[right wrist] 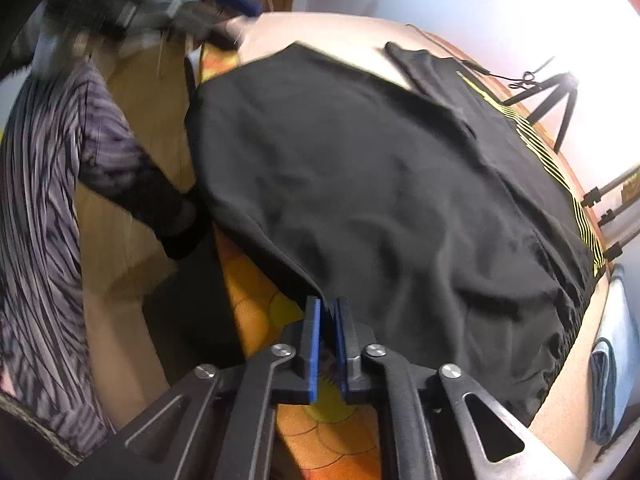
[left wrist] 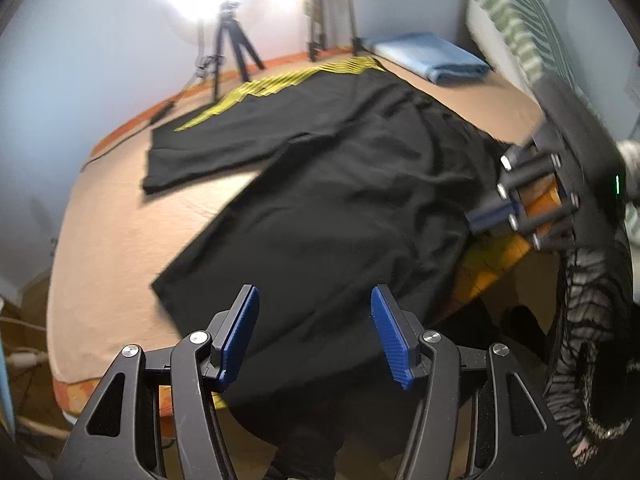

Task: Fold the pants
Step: 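Reach both tools to the shorts' leg hems and close the right tool on one hem, then close the left tool on the other leg hem while the right tool holds its hem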

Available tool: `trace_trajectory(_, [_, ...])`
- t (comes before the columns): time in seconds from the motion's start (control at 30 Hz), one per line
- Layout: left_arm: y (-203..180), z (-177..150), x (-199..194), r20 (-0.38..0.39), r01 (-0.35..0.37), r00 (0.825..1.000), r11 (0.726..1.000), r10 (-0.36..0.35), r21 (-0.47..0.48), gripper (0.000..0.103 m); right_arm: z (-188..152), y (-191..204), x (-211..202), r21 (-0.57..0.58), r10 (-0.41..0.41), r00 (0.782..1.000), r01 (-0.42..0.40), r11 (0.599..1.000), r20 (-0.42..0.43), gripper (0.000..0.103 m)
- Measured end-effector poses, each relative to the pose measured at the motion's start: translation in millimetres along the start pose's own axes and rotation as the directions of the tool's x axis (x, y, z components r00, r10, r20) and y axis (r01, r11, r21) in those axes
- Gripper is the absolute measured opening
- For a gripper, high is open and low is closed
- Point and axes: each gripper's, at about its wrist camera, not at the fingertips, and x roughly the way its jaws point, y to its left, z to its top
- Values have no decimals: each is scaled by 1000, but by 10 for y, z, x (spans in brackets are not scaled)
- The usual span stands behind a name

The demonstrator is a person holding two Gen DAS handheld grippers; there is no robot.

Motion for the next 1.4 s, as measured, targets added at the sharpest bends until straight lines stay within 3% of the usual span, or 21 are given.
trace_trajectory(0.23, [-326,27,262,-60,90,995,991,-84,104,59,189,-393,-109,106,-8,998,1,994,66,0])
trace_trajectory(0.53, [-429,0,658,-141,-11,989,976,42,215,59,298,-661,11,185,29,996,-43,982,79,0])
trace_trajectory(0.67, [-312,19,695,-140,-40,988,982,67,187,61,292,-787,116,231,30,997,-47,972,75,0])
trace_trajectory(0.73, [-219,24,689,-141,-42,988,987,65,158,53,282,-873,149,263,51,995,-71,962,84,0])
trace_trajectory(0.8, [-97,28,690,-150,-10,988,994,26,107,19,260,-949,163,292,71,993,-96,952,97,0])
trace_trajectory(0.83, [-68,54,698,-145,4,989,996,9,89,11,239,-992,150,305,85,991,-114,945,107,3])
trace_trajectory(0.9, [15,75,662,-120,19,993,998,-10,66,8,180,-1062,88,335,105,986,-144,931,131,14])
trace_trajectory(0.97, [60,92,631,-93,20,996,998,-15,54,6,73,-1128,-38,354,99,983,-150,923,157,40])
trace_trajectory(1.1, [142,128,582,-60,26,998,999,-24,26,4,-254,-1193,-348,355,55,985,-111,928,164,44])
trace_trajectory(1.17, [150,130,564,-53,29,998,999,-28,17,4,-421,-1175,-461,338,38,988,-88,937,151,57])
trace_trajectory(1.2, [145,122,563,-51,32,998,999,-31,18,4,-476,-1161,-490,328,25,990,-71,942,141,59])
trace_trajectory(1.4, [139,80,597,-58,31,998,999,-29,38,4,-706,-972,-356,210,-38,999,39,977,-11,61])
